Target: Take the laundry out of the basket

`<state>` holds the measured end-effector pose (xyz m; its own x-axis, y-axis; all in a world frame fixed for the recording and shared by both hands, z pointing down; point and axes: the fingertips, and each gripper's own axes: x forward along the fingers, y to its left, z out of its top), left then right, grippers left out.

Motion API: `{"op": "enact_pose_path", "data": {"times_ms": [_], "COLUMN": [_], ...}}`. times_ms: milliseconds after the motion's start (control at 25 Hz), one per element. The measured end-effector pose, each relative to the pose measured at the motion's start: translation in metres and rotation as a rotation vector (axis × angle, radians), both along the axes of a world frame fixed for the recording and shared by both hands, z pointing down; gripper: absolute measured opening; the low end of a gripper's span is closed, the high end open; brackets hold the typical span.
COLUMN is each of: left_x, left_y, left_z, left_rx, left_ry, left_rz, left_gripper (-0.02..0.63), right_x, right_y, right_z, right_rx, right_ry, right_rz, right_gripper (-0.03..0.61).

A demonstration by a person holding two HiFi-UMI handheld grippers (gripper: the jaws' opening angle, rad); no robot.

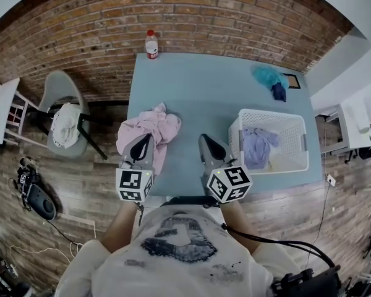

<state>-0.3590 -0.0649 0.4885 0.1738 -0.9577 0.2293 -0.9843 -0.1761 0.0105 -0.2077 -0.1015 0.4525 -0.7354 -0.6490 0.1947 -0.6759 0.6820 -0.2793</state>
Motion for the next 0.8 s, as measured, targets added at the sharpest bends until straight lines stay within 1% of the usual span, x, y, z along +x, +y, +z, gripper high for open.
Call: {"op": "enact_pose_path", "data": {"times_ms": [120,200,320,480,600,800], "left_x": [0.007,0.015,0.034,0.073,0.107,0.162], "left_y": [-0.004,-0.01,-0.019,-0.038,-0.054,-0.079], "left_z": [0.0,-0.003,-0.001,0.002,0.001,0.001], "left_rx": [-0.024,-0.025,-0.035,-0.053,-0.049,-0.052], "left_ry": [0.015,0.018,0.02,0.04,0.045,0.058], "left_rz": [0.024,0.042,0.084,0.145,0.179,0.227], "left_gripper": [-0.008,-0.008,-0.008,-0.008,-0.008,-0.008], "right_x": [0.005,0.013,0.029,0.064,0.096,0.149], "right_y": [-0.002,-0.005,-0.011,-0.024,-0.037,-0.059], "right_z": [-0.002,-0.004,-0.005,0.0,-0.002,-0.003], "right_rx": [0.004,0.009,0.009,-0.019,-0.021,-0.029], "right_ry": [0.005,0.004,0.009,0.051,0.04,0.053], "right_rz": [0.009,0.021,0.044,0.092,0.126,0.166], "right_gripper": [-0.003,-0.002,-0.002,-0.002,-0.002,-0.002]}}
